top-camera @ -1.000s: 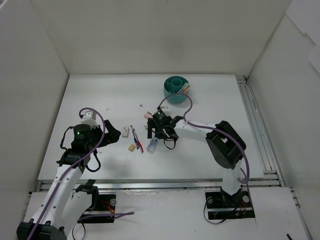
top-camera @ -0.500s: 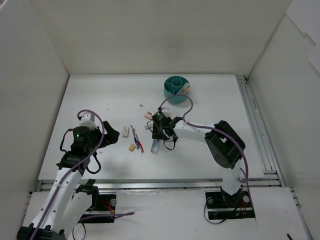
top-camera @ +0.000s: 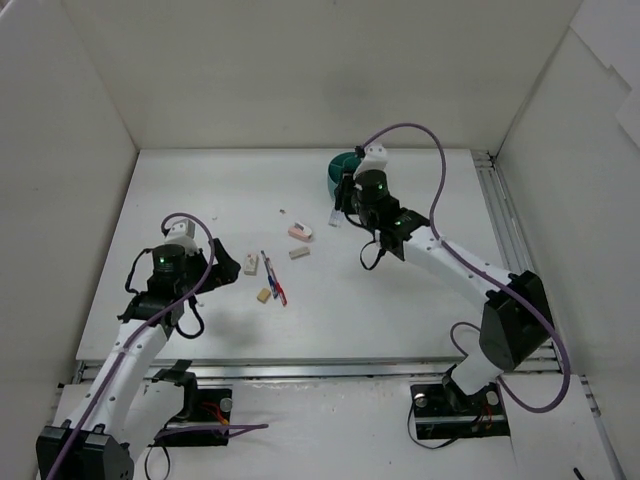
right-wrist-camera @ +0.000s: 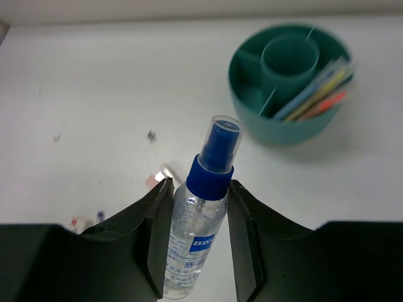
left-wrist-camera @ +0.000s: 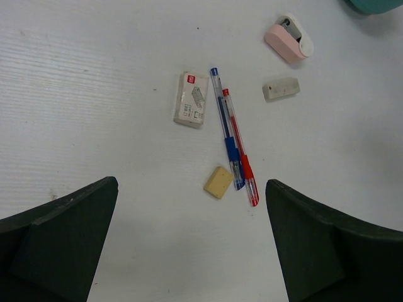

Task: Sort the stationery into containers
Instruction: Place the stationery in the storage box.

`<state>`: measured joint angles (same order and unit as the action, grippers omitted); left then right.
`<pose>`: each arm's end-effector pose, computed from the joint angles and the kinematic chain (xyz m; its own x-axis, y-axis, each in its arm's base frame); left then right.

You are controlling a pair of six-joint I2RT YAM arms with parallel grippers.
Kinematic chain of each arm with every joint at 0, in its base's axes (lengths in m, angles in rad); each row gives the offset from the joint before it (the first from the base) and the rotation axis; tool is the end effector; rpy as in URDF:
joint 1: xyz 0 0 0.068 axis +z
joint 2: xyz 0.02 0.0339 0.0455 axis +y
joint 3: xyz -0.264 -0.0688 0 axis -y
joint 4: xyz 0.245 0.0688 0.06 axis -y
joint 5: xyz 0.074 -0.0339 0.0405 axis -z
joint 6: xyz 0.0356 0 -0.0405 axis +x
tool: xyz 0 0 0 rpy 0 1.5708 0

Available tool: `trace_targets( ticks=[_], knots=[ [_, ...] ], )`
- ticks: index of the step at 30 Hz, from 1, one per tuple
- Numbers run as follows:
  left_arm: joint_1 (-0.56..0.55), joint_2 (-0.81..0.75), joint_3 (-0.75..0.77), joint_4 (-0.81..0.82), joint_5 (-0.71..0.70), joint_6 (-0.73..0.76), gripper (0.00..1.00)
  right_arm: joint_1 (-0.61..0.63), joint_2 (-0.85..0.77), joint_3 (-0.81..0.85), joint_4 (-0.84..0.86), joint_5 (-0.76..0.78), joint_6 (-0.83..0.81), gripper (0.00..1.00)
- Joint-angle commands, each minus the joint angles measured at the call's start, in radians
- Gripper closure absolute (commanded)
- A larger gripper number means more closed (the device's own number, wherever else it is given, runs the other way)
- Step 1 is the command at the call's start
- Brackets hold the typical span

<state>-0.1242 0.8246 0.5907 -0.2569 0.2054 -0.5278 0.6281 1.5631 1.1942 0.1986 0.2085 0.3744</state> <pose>0.1867 -0.0306 0.2576 -0.5550 -0.4276 -0.7135 0.0234 0.8494 -0.5272 0.3081 0.2146 0.3267 -0.2775 0.2407 -0.9301 -0.3313 0.8848 0.3278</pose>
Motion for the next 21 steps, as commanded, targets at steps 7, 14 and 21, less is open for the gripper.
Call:
trace_targets(
  ticks=[7,14,21],
  knots=[
    [-0.003,0.122,0.161,0.074,0.014,0.069,0.00,-0.117,0.279,0.278,0.521,-0.133,-0.614,1.00],
    [-0.003,0.180,0.185,0.090,0.011,0.077,0.00,-0.177,0.463,0.461,0.559,-0.256,-0.681,1.00],
    [0.006,0.214,0.189,0.107,0.008,0.075,0.00,-0.220,0.604,0.602,0.562,-0.368,-0.703,1.00]
  ],
)
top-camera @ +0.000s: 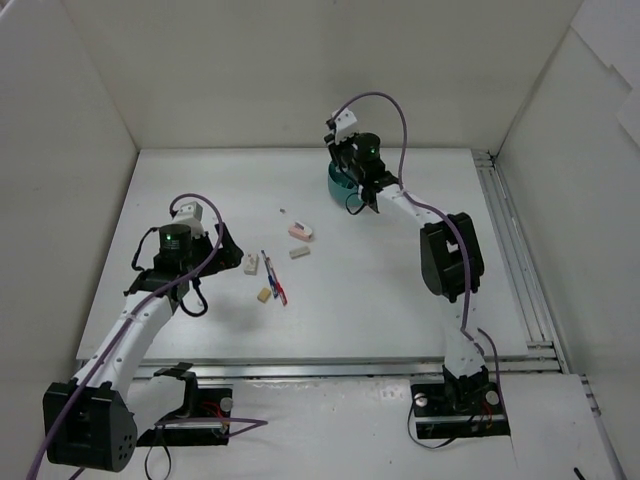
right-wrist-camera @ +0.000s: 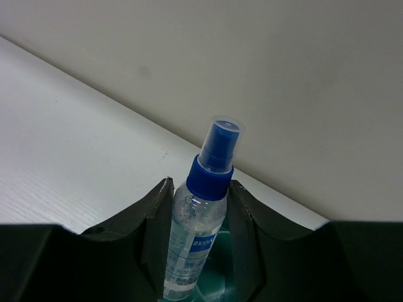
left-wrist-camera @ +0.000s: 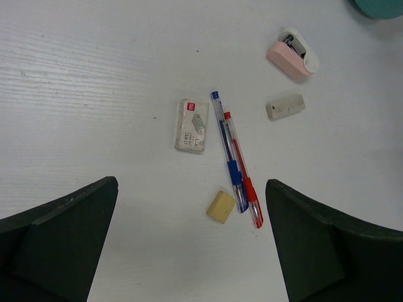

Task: Sort the stationery into containers
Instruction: Place the stationery in the storage box.

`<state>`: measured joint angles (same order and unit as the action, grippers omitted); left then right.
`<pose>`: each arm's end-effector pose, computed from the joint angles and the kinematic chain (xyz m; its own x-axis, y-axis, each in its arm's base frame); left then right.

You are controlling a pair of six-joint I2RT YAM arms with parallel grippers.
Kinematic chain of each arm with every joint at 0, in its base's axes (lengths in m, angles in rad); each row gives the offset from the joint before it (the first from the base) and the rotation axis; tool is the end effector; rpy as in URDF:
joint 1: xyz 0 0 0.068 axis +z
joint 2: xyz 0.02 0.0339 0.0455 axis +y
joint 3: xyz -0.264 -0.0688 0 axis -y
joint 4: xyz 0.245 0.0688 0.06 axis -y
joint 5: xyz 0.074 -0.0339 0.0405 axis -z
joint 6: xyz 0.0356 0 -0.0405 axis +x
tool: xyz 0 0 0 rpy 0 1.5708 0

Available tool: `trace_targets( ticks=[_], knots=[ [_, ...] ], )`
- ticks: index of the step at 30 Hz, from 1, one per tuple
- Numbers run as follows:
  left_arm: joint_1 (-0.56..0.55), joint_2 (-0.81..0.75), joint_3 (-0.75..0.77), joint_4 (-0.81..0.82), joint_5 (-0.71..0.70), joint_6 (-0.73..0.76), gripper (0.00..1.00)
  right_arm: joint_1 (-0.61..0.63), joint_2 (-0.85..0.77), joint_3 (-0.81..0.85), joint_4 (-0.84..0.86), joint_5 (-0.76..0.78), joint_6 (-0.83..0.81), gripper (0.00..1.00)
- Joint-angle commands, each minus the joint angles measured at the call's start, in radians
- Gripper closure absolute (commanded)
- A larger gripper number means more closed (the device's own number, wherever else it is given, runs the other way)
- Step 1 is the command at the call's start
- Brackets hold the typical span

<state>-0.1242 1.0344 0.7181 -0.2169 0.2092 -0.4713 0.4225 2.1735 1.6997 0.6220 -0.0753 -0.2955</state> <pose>0.2276 -0.0359 0.2659 -0.5850 -0.3746 -0.7194 0.0371 0.8737 -0.4851 0.4762 0.2170 0.2888 0.2677 -0.1981 -0.9429 -0.4169 0.8585 -0.2987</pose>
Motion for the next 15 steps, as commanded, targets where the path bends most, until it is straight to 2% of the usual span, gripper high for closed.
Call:
trace_targets(
  ticks=[1,15],
  knots=[
    [0.006,0.009,0.064,0.065,0.004,0.020,0.00,-0.024,0.006,0.101,0.139,-0.092,-0.027,1.00],
    [0.015,0.026,0.073,0.056,0.015,0.030,0.00,-0.045,0.052,0.028,0.174,-0.222,0.022,0.99]
  ],
)
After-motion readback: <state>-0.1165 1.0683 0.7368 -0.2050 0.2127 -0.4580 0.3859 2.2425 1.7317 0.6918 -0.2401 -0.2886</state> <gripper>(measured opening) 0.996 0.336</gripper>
